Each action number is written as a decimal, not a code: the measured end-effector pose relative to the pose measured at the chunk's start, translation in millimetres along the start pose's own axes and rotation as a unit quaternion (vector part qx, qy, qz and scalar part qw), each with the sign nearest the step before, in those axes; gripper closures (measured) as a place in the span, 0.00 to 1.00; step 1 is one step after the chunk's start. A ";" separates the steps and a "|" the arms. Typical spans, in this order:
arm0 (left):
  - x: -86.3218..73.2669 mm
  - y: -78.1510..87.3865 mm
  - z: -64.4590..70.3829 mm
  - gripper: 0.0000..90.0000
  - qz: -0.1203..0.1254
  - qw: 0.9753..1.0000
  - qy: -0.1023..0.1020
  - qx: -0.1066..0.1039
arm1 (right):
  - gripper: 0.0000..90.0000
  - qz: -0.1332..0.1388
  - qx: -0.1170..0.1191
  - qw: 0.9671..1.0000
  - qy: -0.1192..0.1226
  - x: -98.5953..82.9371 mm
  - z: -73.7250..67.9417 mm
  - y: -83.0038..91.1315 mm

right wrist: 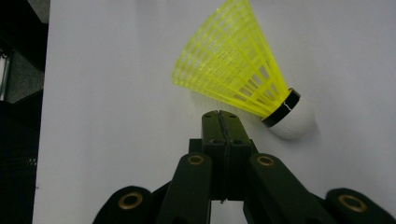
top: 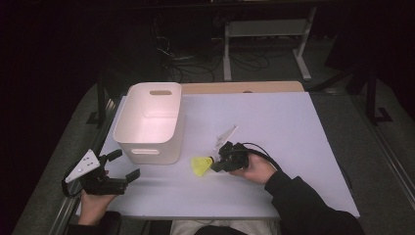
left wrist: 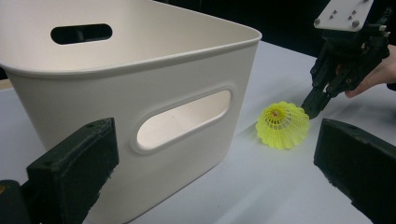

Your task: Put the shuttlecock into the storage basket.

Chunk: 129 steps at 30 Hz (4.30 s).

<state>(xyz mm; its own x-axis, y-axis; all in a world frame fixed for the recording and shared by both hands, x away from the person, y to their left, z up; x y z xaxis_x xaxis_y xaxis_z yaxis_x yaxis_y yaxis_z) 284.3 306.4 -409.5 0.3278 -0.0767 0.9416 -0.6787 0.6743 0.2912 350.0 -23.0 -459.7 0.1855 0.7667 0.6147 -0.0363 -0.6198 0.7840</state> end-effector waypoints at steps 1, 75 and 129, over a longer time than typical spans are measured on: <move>0.0 0.0 0.0 0.00 0.000 1.000 0.000 0.000 | 0.98 0.000 0.000 1.000 0.000 0.0 0.0 0.0; 0.5 0.4 0.0 0.00 0.004 1.000 -0.001 -0.001 | 0.98 0.041 -0.015 0.997 -0.065 25.6 54.0 -33.5; 0.9 0.8 -0.4 0.00 0.006 1.000 0.000 0.002 | 0.39 0.032 -0.023 0.997 -0.060 27.1 53.5 9.6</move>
<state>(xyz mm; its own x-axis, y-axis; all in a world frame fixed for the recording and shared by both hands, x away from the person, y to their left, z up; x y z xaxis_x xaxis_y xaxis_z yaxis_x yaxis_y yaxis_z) 284.3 307.2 -408.5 0.3201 -0.0678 0.9450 -0.6848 0.6727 0.2802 407.2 -17.2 -440.1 0.2968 0.6993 0.6503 -0.0965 -0.6556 0.7490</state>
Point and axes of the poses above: each handheld gripper's, and its own axes: y roughly backward along the jaws, x roughly out of its top, z roughly to its right, the point moved 5 cm from there along -y, roughly forward along the jaws, and after that the axes turned 6 degrees about y, right-handed, at the moved point
